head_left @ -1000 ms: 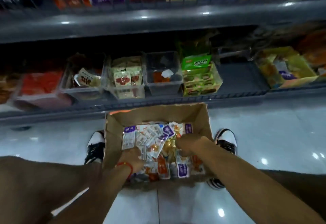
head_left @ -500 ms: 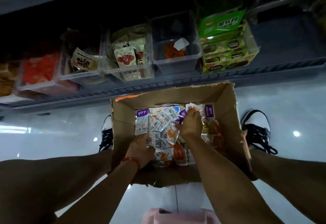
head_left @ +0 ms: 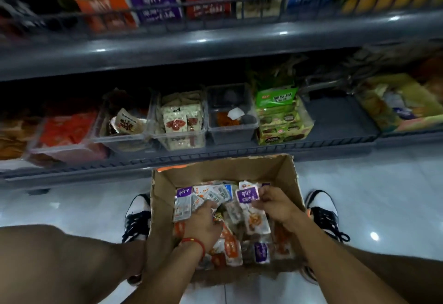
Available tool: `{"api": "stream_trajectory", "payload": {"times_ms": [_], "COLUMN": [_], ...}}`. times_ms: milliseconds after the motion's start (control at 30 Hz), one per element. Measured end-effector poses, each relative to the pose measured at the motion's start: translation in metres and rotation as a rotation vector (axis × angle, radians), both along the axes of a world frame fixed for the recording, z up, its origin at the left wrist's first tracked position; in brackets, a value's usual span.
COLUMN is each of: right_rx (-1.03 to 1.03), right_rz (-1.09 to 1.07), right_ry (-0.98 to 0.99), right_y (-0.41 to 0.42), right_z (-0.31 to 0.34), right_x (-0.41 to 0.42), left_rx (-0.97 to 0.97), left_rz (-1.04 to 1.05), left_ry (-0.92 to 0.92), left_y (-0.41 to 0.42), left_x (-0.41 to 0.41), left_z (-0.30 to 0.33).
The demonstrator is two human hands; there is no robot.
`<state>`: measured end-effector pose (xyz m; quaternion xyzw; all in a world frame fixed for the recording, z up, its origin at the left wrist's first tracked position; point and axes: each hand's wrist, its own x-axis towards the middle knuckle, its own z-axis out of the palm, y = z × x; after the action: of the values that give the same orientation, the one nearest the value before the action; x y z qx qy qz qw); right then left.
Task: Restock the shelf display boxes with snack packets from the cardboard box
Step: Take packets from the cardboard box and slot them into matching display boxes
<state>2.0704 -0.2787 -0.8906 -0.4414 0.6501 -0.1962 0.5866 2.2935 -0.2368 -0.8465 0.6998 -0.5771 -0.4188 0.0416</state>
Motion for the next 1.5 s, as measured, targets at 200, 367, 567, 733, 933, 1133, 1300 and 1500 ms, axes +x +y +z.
{"api": "stream_trajectory", "payload": {"times_ms": [200,367,567,733,933,1133,1300,1500], "right_rx": [-0.077,-0.273,-0.371,-0.39,-0.262,-0.318,-0.451,-0.559], "right_rz": [0.162,0.081,-0.059,-0.198,-0.273,-0.27,-0.128,-0.099], "right_ry": [-0.18,-0.066,0.014,-0.177,-0.62,-0.475,-0.411,-0.224], "right_y": [-0.008,-0.029,-0.056,-0.045,-0.052,-0.062,-0.058,-0.059], "right_z": [0.126,0.206,0.282,0.281,0.293,0.291,0.3,0.312], "right_x": [-0.014,-0.022,-0.024,0.018,0.04,0.053,0.057,0.053], "left_rx": [-0.023,-0.195,-0.682,-0.914,-0.755,-0.641,-0.287,-0.415], "left_rz": [0.018,-0.011,0.026,-0.21,-0.227,0.089,0.302,0.207], "left_ry": [0.296,0.37,0.234,0.077,0.045,0.539,0.989,0.957], "left_y": [-0.018,-0.043,-0.07,-0.071,-0.074,-0.073,-0.076,-0.073], "left_x": [-0.02,-0.02,-0.008,-0.023,-0.02,-0.016,-0.005,-0.002], "left_z": [0.053,0.112,0.186,0.207,0.207,0.221,0.234,0.242]}}
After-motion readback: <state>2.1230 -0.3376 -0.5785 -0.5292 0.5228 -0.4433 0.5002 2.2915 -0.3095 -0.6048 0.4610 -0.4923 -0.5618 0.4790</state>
